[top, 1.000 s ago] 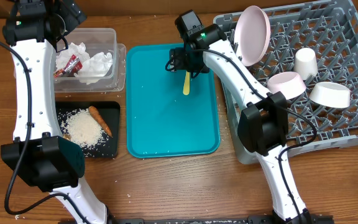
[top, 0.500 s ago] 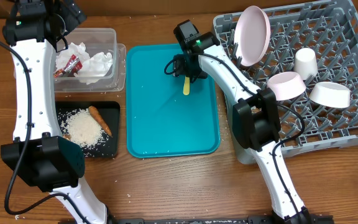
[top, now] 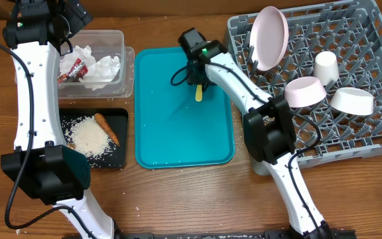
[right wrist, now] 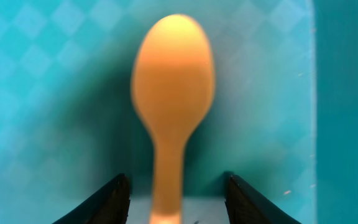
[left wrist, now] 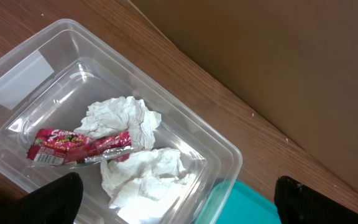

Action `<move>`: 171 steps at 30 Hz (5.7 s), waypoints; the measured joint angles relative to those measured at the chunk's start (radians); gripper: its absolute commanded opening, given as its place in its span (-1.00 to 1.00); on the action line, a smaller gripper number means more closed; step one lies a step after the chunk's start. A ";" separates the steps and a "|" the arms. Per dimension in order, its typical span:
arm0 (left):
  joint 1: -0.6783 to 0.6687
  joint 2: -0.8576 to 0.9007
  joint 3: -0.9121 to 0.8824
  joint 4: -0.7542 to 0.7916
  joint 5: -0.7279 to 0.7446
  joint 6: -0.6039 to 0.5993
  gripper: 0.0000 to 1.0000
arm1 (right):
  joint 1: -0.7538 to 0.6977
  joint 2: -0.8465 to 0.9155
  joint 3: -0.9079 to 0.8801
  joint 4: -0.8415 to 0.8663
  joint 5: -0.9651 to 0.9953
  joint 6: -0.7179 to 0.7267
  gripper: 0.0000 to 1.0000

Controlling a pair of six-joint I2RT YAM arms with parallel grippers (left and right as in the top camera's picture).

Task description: Sort waste into correct bins and load items into the dishwasher

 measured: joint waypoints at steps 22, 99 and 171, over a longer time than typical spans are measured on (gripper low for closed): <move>0.000 0.000 0.000 0.000 0.000 0.000 1.00 | -0.053 -0.004 0.091 -0.181 -0.051 0.022 -0.80; 0.000 0.000 0.000 0.000 0.000 0.000 1.00 | -0.375 -0.936 -0.344 -0.614 -0.264 -0.188 1.00; 0.000 0.000 0.000 0.000 0.000 0.000 1.00 | -0.578 -2.581 -2.310 1.080 -0.378 -0.527 1.00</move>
